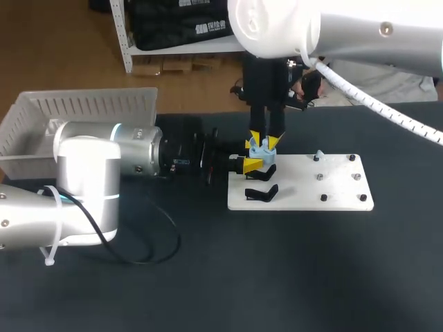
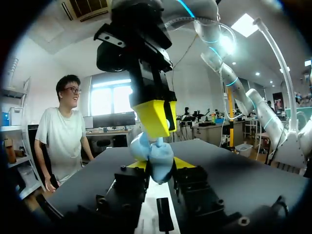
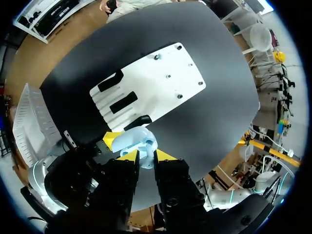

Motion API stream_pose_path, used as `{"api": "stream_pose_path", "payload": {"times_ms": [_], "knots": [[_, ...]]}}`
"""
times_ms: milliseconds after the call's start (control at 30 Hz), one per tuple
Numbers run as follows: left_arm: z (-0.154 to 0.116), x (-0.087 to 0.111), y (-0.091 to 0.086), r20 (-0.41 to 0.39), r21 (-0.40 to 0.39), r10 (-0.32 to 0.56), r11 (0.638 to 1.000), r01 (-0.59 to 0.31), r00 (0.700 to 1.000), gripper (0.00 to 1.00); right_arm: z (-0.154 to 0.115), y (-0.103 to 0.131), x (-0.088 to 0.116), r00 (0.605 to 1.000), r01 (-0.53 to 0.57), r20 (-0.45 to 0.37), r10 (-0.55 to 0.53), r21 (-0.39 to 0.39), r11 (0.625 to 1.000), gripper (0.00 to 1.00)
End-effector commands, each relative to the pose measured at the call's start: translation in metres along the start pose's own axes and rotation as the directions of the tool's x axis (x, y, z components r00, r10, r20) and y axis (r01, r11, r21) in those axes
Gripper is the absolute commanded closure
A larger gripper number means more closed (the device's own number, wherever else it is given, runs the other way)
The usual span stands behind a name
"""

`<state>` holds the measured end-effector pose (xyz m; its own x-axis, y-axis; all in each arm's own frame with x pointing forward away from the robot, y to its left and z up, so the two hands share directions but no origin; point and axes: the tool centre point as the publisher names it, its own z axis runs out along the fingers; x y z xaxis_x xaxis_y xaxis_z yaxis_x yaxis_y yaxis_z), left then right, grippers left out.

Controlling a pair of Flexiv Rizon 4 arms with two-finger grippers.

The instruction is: Pick up each earbud case from the left stands, insert the matching earbuds, close the lid, and place the case in the box.

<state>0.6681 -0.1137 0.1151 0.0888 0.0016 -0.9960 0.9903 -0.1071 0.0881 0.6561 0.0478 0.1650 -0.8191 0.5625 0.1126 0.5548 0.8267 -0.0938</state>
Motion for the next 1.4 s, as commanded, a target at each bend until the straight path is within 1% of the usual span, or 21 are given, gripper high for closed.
{"api": "stream_pose_path", "payload": {"times_ms": [33, 667, 700, 733, 767, 900, 967, 1067, 1167, 1200, 1233, 1267, 1400], "knots": [[0.0, 0.001, 0.0, 0.004, -0.002, 0.004, 1.0, -0.004, 1.0, 1.0, 0.002, 0.0, -0.002, 1.0, -0.004, -0.002, 0.004, 0.004, 1.0, 1.0], [0.0, 0.001, 0.0, 0.004, -0.002, 0.004, 1.0, -0.004, 1.0, 1.0, 0.01, 0.001, -0.004, 1.0, -0.011, -0.006, 0.011, 0.013, 1.0, 1.0], [0.0, 0.001, 0.0, 0.004, -0.002, 0.004, 1.0, -0.004, 1.0, 1.0, 0.011, 0.001, -0.004, 1.0, -0.013, -0.011, 0.013, 0.009, 1.0, 0.94], [0.0, 0.001, 0.0, 0.004, -0.002, 0.004, 1.0, -0.004, 1.0, 1.0, 0.01, 0.002, -0.004, 1.0, -0.014, -0.012, 0.014, 0.009, 1.0, 0.68], [0.0, 0.001, 0.0, 0.004, -0.002, 0.004, 1.0, -0.004, 1.0, 1.0, 0.01, 0.002, -0.004, 1.0, -0.014, -0.012, 0.014, 0.008, 1.0, 0.56], [0.0, 0.001, 0.0, 0.004, -0.002, 0.004, 1.0, -0.004, 1.0, 1.0, 0.005, -0.001, -0.001, 1.0, -0.012, -0.013, 0.012, -0.006, 1.0, 0.53], [0.0, 0.001, 0.0, 0.004, -0.002, 0.004, 1.0, -0.004, 1.0, 1.0, 0.001, -0.004, 0.001, 1.0, -0.002, -0.012, 0.002, -0.026, 1.0, 0.53], [0.0, 0.001, 0.0, 0.004, -0.002, 0.004, 1.0, -0.004, 1.0, 1.0, -0.008, -0.008, 0.006, 1.0, 0.014, -0.003, -0.014, -0.063, 0.998, 0.54], [0.0, 0.001, 0.0, 0.004, -0.002, 0.004, 1.0, -0.004, 1.0, 1.0, -0.017, -0.016, 0.007, 1.0, 0.029, 0.012, -0.027, -0.112, 0.993, 0.57], [0.0, 0.001, 0.0, 0.004, -0.002, 0.004, 1.0, -0.004, 1.0, 1.0, -0.02, -0.021, 0.006, 0.999, 0.044, 0.015, -0.042, -0.131, 0.99, 0.58], [0.0, 0.001, 0.0, 0.004, -0.002, 0.004, 1.0, -0.004, 1.0, 1.0, -0.021, -0.025, 0.005, 0.997, 0.078, 0.017, -0.076, -0.134, 0.988, 0.53], [0.0, 0.001, 0.0, 0.004, -0.002, 0.004, 1.0, -0.004, 1.0, 1.0, -0.022, -0.028, 0.004, 0.995, 0.096, 0.023, -0.094, -0.135, 0.986, 0.53], [0.0, 0.001, 0.0, 0.004, -0.002, 0.004, 1.0, -0.004, 1.0, 1.0, -0.024, -0.049, -0.007, 0.978, 0.198, 0.097, -0.185, -0.157, 0.968, 0.51]]}}
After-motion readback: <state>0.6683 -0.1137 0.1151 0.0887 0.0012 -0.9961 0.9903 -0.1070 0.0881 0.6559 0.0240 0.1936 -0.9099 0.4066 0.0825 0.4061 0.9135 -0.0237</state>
